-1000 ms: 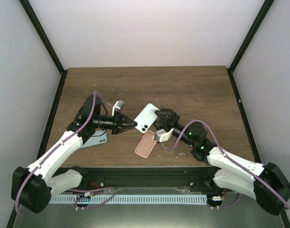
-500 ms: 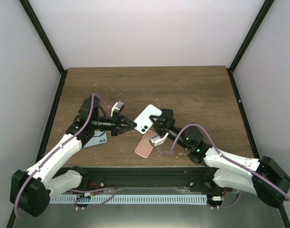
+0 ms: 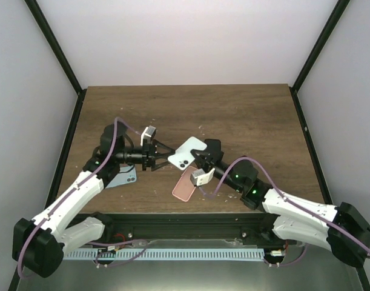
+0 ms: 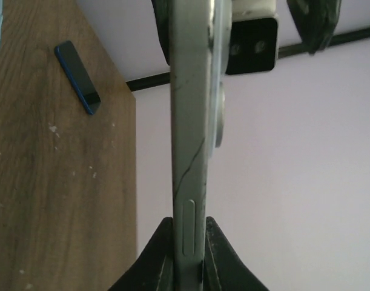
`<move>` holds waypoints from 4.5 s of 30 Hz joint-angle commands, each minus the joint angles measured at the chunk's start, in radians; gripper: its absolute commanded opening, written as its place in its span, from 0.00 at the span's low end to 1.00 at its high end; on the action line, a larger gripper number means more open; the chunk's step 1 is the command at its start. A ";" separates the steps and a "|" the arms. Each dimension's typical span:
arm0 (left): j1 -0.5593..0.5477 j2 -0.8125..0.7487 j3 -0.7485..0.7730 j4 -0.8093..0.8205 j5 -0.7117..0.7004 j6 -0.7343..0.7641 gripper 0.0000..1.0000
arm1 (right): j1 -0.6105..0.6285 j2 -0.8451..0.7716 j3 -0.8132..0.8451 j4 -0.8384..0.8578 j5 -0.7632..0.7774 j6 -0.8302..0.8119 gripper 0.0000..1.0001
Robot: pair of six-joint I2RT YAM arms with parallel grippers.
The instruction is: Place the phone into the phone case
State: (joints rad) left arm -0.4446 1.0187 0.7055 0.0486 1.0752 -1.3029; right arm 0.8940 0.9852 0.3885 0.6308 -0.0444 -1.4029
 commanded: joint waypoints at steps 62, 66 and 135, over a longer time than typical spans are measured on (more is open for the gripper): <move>-0.182 0.589 -0.270 0.276 -0.303 0.346 0.32 | -0.220 0.361 0.035 -0.398 -0.488 2.621 0.01; -0.184 0.592 -0.272 0.276 -0.313 0.346 0.32 | -0.238 0.395 0.053 -0.410 -0.522 2.537 0.01; -0.220 0.722 -0.070 0.176 -0.424 0.458 0.31 | -0.322 0.442 0.208 -0.708 -0.399 2.205 0.18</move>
State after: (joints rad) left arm -0.6659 1.7229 0.6334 0.2234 0.6617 -0.8772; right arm 0.5770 1.4136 0.5625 -0.1135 -0.4362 0.8043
